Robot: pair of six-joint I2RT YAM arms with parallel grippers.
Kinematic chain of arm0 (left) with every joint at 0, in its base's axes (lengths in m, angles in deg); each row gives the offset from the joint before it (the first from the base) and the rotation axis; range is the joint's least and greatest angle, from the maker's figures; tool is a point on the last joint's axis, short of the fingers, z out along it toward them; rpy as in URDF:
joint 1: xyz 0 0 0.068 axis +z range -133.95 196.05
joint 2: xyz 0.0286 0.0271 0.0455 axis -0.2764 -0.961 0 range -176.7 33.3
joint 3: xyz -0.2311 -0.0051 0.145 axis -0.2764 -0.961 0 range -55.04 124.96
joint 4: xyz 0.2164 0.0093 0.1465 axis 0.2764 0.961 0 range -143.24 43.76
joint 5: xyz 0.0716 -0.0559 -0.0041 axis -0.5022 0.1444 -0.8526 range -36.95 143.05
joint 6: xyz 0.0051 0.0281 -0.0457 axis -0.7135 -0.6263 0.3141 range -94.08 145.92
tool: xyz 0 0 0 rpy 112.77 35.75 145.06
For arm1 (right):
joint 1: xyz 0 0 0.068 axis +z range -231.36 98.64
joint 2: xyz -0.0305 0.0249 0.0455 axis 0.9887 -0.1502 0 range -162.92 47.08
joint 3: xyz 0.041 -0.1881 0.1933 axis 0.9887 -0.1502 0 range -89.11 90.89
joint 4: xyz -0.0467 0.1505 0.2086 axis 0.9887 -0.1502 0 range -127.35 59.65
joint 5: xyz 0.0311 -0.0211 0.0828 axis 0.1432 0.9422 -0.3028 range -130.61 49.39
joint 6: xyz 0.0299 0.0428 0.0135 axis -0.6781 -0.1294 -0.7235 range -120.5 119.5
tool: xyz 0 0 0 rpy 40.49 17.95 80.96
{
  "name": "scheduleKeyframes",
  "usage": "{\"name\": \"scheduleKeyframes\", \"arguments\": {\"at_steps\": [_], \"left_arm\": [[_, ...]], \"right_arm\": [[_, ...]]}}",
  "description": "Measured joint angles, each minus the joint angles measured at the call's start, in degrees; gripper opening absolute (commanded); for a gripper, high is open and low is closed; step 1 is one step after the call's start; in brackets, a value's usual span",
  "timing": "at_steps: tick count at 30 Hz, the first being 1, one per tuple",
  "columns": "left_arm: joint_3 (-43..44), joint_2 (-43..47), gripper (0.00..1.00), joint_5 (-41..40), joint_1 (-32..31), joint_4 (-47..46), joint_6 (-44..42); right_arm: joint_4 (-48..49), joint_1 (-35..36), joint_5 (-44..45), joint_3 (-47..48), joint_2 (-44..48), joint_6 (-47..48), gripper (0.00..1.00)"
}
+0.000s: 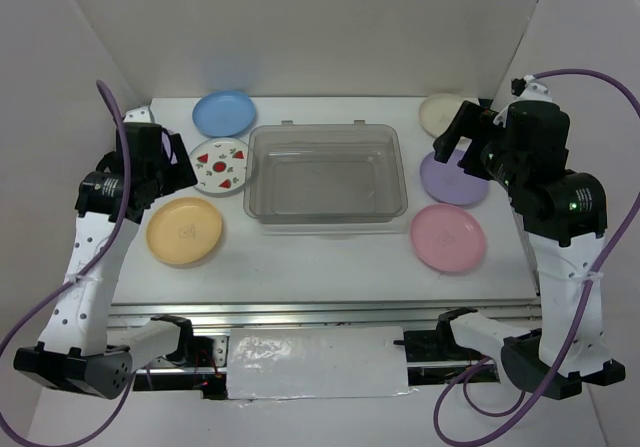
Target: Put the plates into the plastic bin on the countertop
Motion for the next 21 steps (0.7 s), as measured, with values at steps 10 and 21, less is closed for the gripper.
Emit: {"name": "scheduleKeyframes", "arguments": {"at_steps": [10, 21], "left_arm": [[-0.15, 1.49, 0.99, 4.92, 2.34, -2.08, 2.12], [-7.52, -18.71, 0.99, 31.45, 22.29, -20.63, 9.55]], "right_arm": [[0.02, 0.46, -0.74, 0.0, -0.02, 0.24, 1.0], [1.99, 1.95, -12.63, -4.17, 0.09, 2.64, 1.0]]}}
